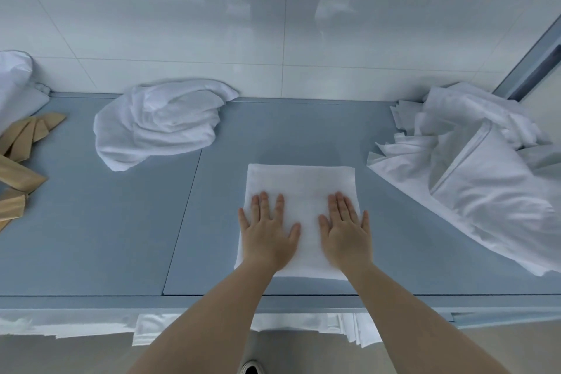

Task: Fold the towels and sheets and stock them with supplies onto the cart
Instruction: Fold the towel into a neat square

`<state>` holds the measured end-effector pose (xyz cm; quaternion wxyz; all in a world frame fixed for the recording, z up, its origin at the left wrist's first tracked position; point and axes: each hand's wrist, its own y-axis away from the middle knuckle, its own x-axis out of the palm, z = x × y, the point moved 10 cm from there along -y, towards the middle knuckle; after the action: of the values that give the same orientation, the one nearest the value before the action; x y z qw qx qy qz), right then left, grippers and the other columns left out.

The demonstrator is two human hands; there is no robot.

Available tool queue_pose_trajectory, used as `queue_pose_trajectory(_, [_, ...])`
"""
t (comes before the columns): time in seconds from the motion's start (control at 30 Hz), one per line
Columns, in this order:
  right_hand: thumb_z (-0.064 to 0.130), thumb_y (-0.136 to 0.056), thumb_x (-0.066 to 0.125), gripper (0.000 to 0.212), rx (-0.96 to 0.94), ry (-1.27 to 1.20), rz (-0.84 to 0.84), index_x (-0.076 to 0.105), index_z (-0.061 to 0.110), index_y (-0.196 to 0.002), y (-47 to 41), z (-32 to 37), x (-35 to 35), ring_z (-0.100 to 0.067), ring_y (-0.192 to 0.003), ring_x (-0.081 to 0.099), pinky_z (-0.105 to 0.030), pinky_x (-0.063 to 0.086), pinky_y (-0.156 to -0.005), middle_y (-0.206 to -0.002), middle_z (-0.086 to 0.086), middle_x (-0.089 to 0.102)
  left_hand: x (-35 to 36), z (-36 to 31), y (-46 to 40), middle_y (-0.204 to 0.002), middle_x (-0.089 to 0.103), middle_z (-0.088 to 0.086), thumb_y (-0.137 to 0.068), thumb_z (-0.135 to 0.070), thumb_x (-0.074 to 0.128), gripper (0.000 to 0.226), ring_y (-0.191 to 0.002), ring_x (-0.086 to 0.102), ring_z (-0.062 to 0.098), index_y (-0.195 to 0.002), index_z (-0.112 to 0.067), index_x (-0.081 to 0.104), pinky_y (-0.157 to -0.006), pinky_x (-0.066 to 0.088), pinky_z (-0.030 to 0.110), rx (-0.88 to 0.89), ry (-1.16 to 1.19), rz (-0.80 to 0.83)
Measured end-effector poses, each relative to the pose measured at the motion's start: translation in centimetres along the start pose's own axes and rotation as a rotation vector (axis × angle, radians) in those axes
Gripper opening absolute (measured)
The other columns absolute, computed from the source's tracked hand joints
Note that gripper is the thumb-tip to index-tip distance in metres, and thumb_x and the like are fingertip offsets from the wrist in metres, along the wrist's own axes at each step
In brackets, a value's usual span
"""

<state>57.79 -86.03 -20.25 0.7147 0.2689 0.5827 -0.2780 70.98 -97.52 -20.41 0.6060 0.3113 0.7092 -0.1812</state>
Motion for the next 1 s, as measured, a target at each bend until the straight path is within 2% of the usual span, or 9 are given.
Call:
queue_pose_trajectory(0.07, [0.042, -0.101, 0.022, 0.056, 0.012, 0.007, -0.075, 0.022, 0.018, -0.153, -0.5, 0.1, -1.0, -0.012, -0.146, 0.015, -0.043, -0.004, -0.118, -0.159, 0.004, 0.022, -1.3, 0.1, -0.9, -0.155, 0.024, 0.012, -0.094, -0.058, 0.021, 0.066, -0.145, 0.014, 0.027, -0.152, -0.026, 0.019, -0.115, -0.011, 0.051, 0.003, -0.041, -0.051])
queue_pose_trajectory(0.13, [0.032, -0.099, 0.035, 0.046, 0.022, 0.034, -0.169, 0.046, 0.010, -0.139, -1.4, 0.5, -2.5, -0.024, -0.132, 0.039, -0.045, 0.008, -0.118, -0.140, -0.006, 0.049, -3.1, -0.4, -2.1, -0.130, 0.050, 0.009, -0.097, -0.048, 0.028, 0.050, -0.127, 0.038, 0.028, -0.135, -0.021, 0.045, -0.116, -0.005, 0.050, 0.054, -0.109, -0.139])
queue_pose_trajectory(0.2, [0.021, -0.093, 0.048, 0.031, -0.025, 0.018, -0.273, 0.060, 0.006, -0.117, -2.5, 2.0, -4.1, -0.031, -0.115, 0.050, -0.047, 0.022, -0.114, -0.119, -0.012, 0.059, -4.4, -1.3, -3.4, -0.113, 0.054, 0.008, -0.096, -0.036, 0.035, 0.036, -0.115, 0.045, 0.028, -0.120, -0.016, 0.053, -0.117, 0.003, 0.048, 0.122, -0.135, -0.228])
queue_pose_trajectory(0.27, [0.015, -0.089, 0.052, 0.028, -0.146, -0.039, -0.297, 0.063, 0.007, -0.113, -3.7, 4.3, -4.5, -0.032, -0.115, 0.052, -0.045, 0.027, -0.114, -0.118, -0.012, 0.060, -4.6, -2.9, -4.5, -0.115, 0.055, 0.011, -0.093, -0.026, 0.041, 0.031, -0.115, 0.047, 0.032, -0.117, -0.012, 0.055, -0.116, 0.012, 0.045, 0.227, -0.080, -0.279])
queue_pose_trajectory(0.33, [0.019, -0.096, 0.046, 0.039, -0.260, -0.086, -0.179, 0.053, 0.012, -0.134, -4.6, 6.5, -3.1, -0.024, -0.135, 0.038, -0.039, 0.014, -0.119, -0.140, -0.007, 0.049, -3.5, -3.9, -5.3, -0.135, 0.049, 0.013, -0.095, -0.026, 0.041, 0.040, -0.131, 0.039, 0.033, -0.131, -0.011, 0.050, -0.117, 0.012, 0.040, 0.311, 0.017, -0.233])
queue_pose_trajectory(0.4, [0.029, -0.102, 0.033, 0.049, -0.307, -0.076, -0.077, 0.029, 0.021, -0.150, -5.2, 7.0, -1.5, -0.013, -0.147, 0.013, -0.036, -0.003, -0.120, -0.157, 0.005, 0.026, -1.8, -3.4, -6.1, -0.159, 0.022, 0.002, -0.099, -0.037, 0.028, 0.055, -0.148, 0.011, 0.021, -0.151, -0.018, 0.024, -0.120, -0.002, 0.036, 0.299, 0.036, -0.140])
queue_pose_trajectory(0.5, [0.046, -0.101, 0.019, 0.054, -0.247, 0.007, -0.009, 0.007, 0.035, -0.153, -6.0, 4.6, -0.4, -0.010, -0.148, -0.007, -0.040, -0.010, -0.119, -0.161, 0.010, 0.000, -0.3, -1.3, -7.1, -0.161, -0.009, -0.010, -0.094, -0.059, 0.012, 0.066, -0.147, -0.016, 0.013, -0.153, -0.034, -0.003, -0.117, -0.016, 0.037, 0.224, -0.025, -0.071])
queue_pose_trajectory(0.67, [0.058, -0.097, 0.010, 0.059, -0.078, 0.040, 0.071, -0.010, 0.041, -0.150, -6.2, 0.0, -0.1, -0.008, -0.146, -0.015, -0.044, -0.009, -0.118, -0.160, 0.012, -0.015, -0.1, 1.2, -7.2, -0.158, -0.020, -0.012, -0.085, -0.073, 0.009, 0.075, -0.145, -0.022, 0.011, -0.150, -0.042, -0.012, -0.117, -0.014, 0.038, 0.154, -0.023, -0.013])
queue_pose_trajectory(1.0, [0.058, -0.096, 0.008, 0.059, -0.097, 0.045, 0.070, -0.019, 0.040, -0.146, -3.5, -3.9, -0.5, -0.007, -0.145, -0.020, -0.041, -0.009, -0.118, -0.155, 0.014, -0.023, 0.7, -0.8, -2.0, -0.157, -0.026, -0.007, -0.088, -0.069, 0.015, 0.076, -0.141, -0.030, 0.012, -0.150, -0.037, -0.014, -0.118, -0.012, 0.033, 0.138, 0.105, -0.032])
